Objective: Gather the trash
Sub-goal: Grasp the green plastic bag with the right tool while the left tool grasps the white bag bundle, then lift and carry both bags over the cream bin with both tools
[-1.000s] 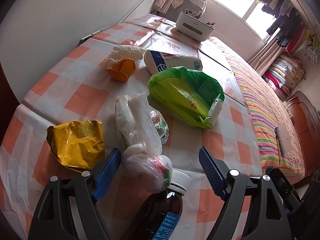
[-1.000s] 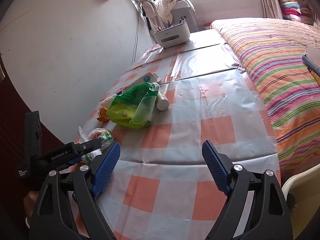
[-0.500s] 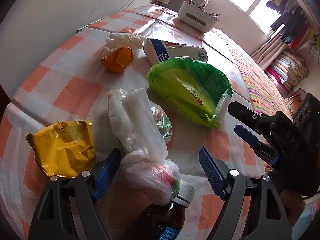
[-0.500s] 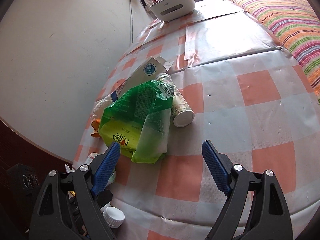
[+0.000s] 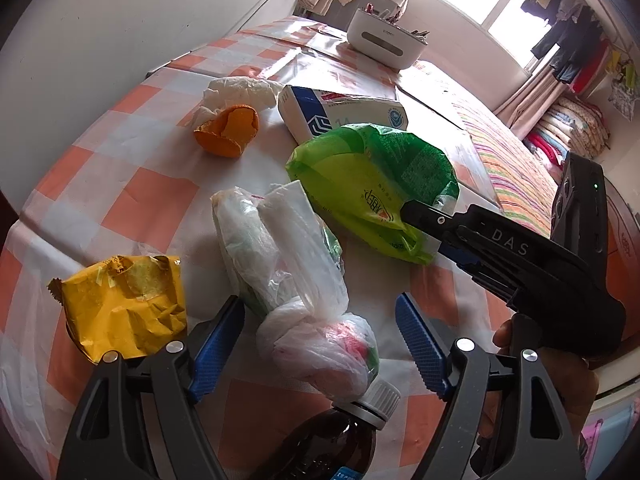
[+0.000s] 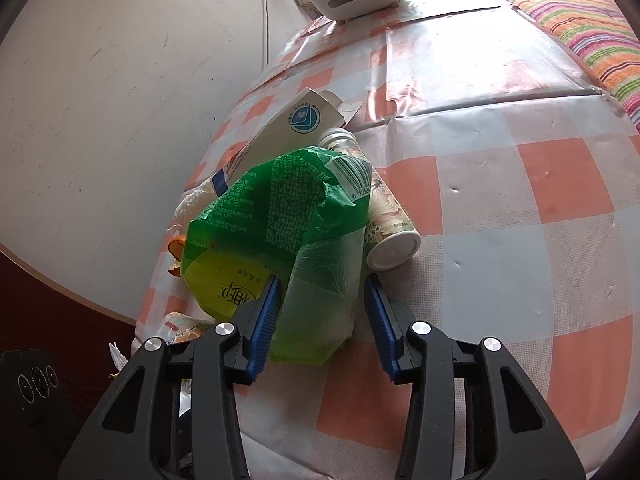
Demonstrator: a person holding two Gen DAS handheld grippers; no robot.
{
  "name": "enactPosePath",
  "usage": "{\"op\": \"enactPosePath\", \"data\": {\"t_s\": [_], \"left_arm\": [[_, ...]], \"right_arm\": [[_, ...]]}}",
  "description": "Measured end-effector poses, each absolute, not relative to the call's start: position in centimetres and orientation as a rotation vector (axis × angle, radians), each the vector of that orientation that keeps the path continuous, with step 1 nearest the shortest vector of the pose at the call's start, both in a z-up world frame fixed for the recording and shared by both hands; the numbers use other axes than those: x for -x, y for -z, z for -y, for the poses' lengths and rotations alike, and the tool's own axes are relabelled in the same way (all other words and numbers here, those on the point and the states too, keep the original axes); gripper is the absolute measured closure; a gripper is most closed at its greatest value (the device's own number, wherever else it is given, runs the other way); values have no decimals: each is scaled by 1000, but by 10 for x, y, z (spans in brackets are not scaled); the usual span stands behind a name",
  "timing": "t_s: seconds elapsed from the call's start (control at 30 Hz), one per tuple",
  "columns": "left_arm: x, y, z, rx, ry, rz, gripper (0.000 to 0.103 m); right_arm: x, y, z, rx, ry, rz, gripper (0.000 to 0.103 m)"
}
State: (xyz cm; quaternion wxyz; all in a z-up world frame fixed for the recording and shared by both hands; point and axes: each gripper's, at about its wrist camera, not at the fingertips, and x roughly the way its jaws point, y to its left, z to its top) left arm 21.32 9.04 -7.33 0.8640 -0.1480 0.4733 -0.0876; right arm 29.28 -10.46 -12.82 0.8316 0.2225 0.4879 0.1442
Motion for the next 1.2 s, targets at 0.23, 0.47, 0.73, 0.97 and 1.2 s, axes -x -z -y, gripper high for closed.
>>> {"op": "enactPosePath", "data": {"t_s": [0.23,0.47,0.73,0.97,1.2], "left_arm": [[-213,77,-88,269,178,-1004,59],[-206,70,-88,249,173,-969,61],[-193,58,-85,232,184,-920,61],[-183,52,-82,222,204,-893,61],[-168,45,-73,208,229,-860,61]], "right_arm": [[-280,121,105,-480,-334,-987,77],[-259,111,117,-502,-332,-951,78],[-231,94,126,-506,-331,-893,78],[-204,81,137,-510,-325,-844,78],[-178,76,151,-516,-292,-801,78]]}}
